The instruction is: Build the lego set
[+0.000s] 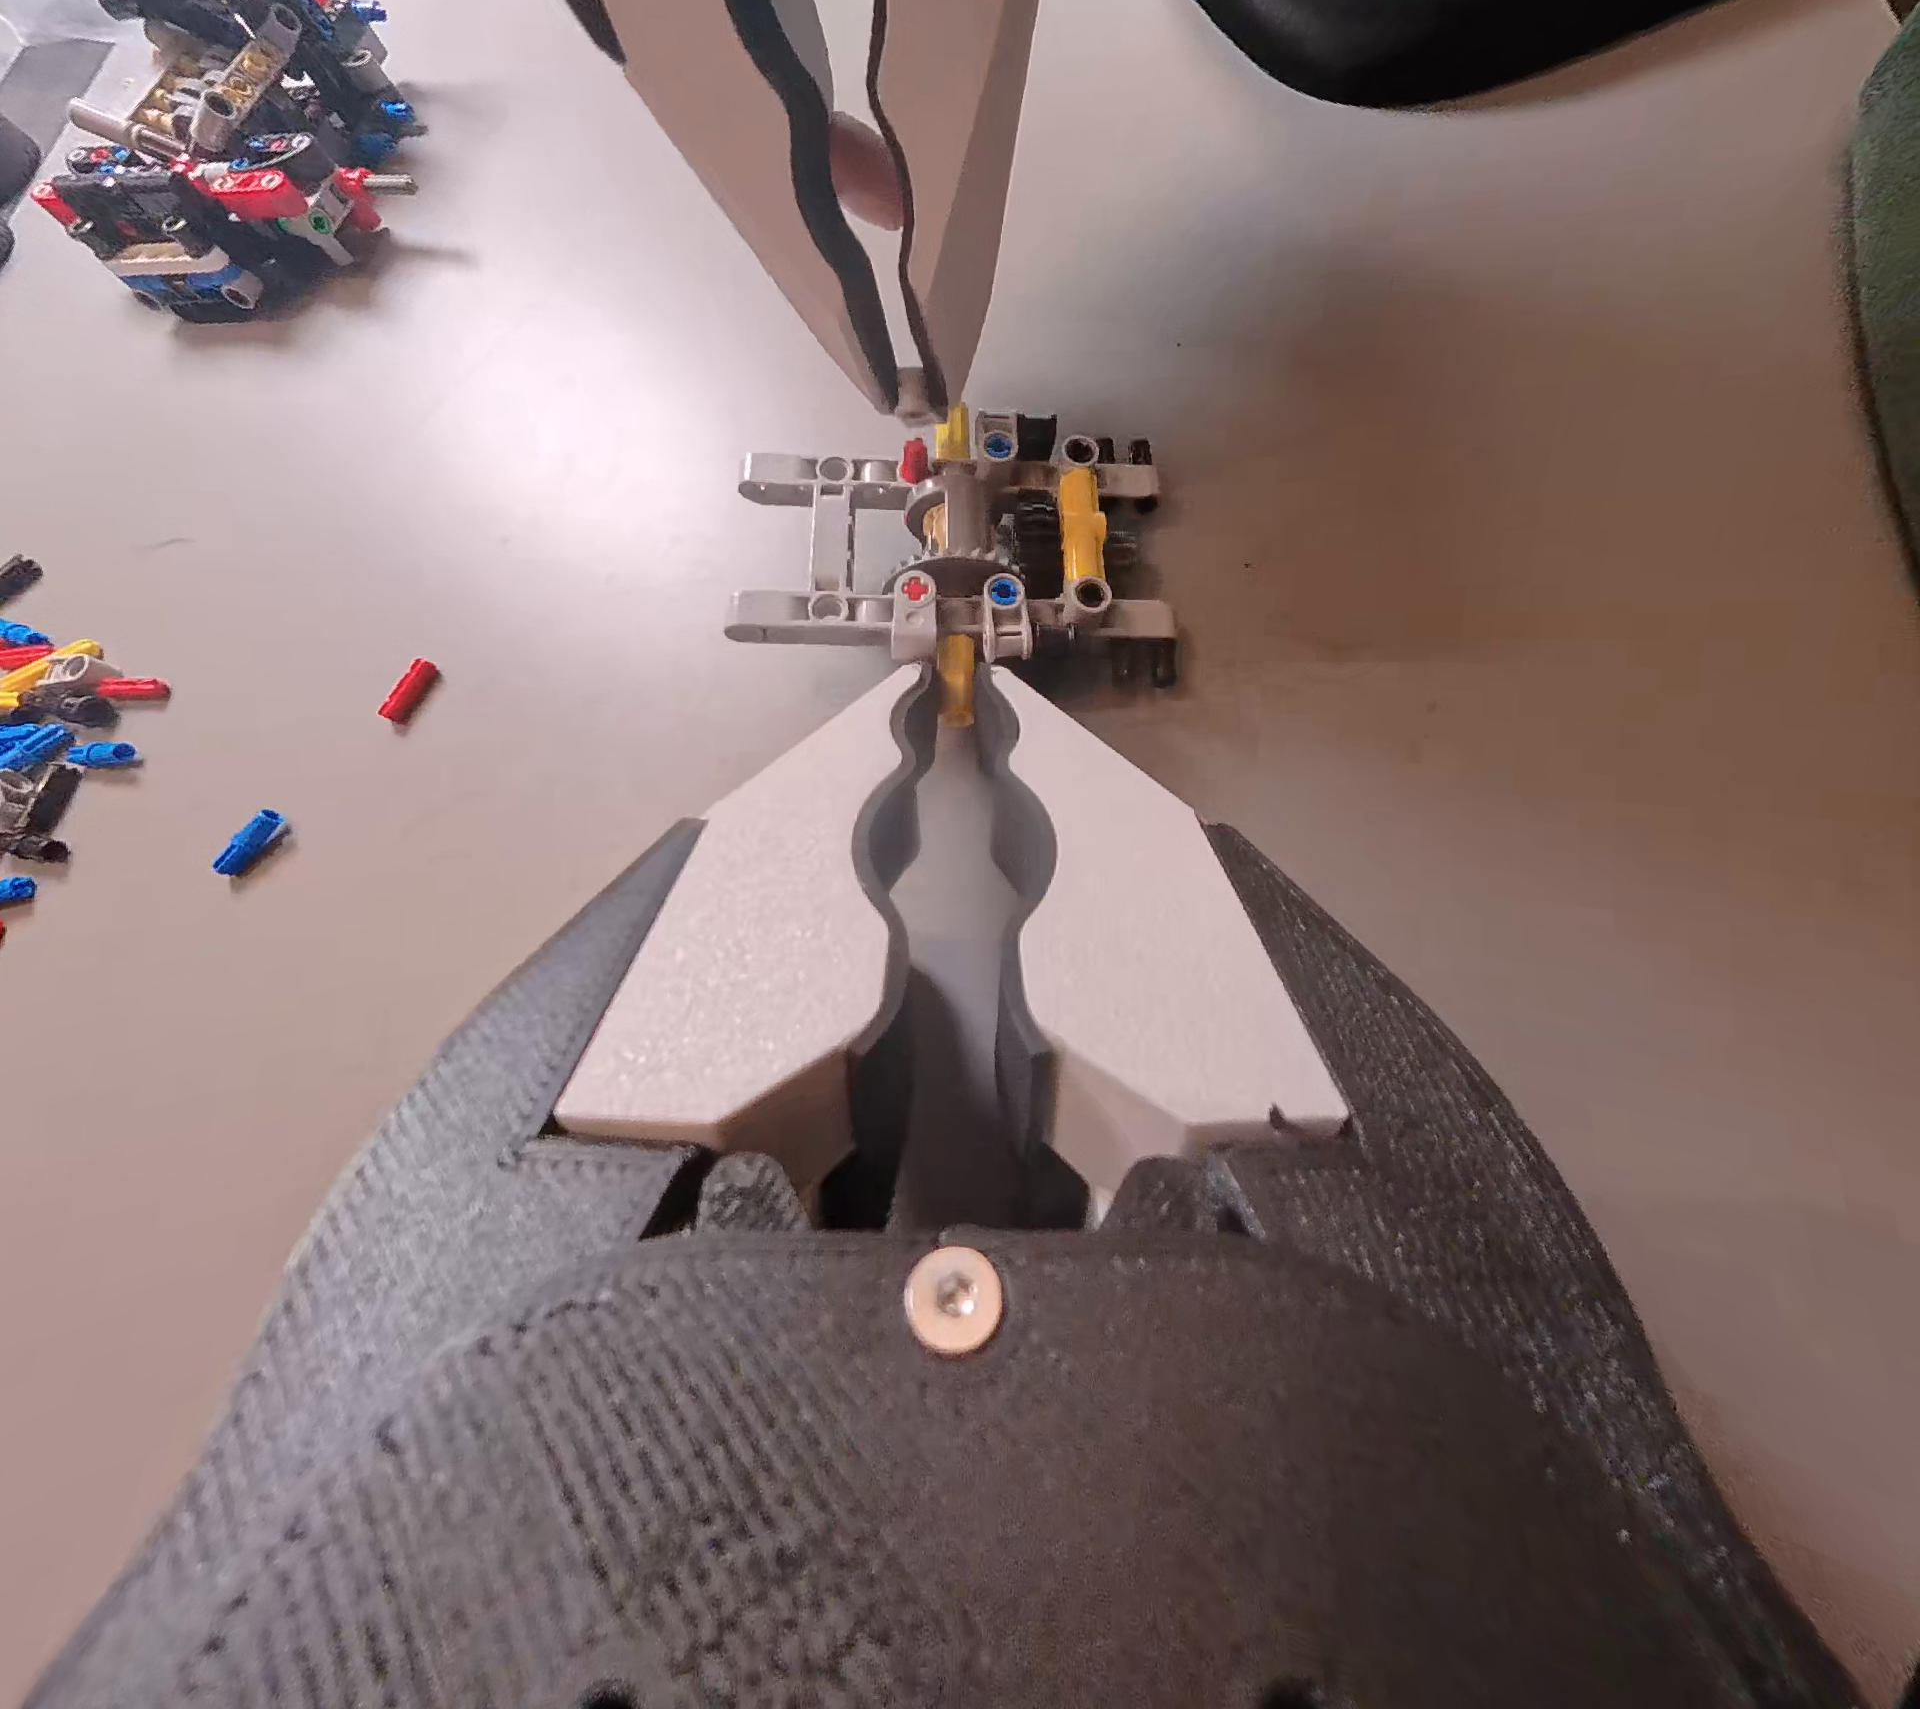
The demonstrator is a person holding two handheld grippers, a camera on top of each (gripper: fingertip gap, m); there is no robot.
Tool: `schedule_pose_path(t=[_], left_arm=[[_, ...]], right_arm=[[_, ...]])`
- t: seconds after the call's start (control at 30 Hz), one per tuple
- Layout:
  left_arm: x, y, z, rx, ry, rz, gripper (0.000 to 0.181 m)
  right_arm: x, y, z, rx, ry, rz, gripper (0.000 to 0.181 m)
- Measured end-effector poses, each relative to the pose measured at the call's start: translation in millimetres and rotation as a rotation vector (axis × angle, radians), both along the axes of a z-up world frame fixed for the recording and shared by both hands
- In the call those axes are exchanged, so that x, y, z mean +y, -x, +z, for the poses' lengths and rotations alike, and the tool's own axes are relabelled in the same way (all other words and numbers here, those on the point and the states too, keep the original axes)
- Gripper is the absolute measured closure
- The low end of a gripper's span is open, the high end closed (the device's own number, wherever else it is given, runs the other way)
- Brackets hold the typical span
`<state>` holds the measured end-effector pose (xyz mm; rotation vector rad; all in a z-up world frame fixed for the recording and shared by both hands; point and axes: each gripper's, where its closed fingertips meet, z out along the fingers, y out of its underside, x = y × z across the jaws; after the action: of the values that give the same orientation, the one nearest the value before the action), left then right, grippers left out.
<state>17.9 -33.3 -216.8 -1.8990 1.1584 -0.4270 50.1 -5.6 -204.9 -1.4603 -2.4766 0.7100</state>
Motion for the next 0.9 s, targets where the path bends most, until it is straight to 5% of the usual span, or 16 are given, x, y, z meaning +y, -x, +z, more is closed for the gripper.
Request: schedule_pose_path(t=[0.03,0.37,0.9], left_arm=[[0,0,1,-0.008,0.003,0.001,0.177],[3,3,5,-0.046,0.015,0.022,0.177],[4,7,5,-0.05,0.019,0.04,0.177]], right_arm=[[2,-2,0,-0.001,-0.011,-0.01,0.175],[29,-40,-24,-0.203,-0.214,-0.027,0.175],[27,-29,-20,0.047,-0.141,-0.129,0.169]])
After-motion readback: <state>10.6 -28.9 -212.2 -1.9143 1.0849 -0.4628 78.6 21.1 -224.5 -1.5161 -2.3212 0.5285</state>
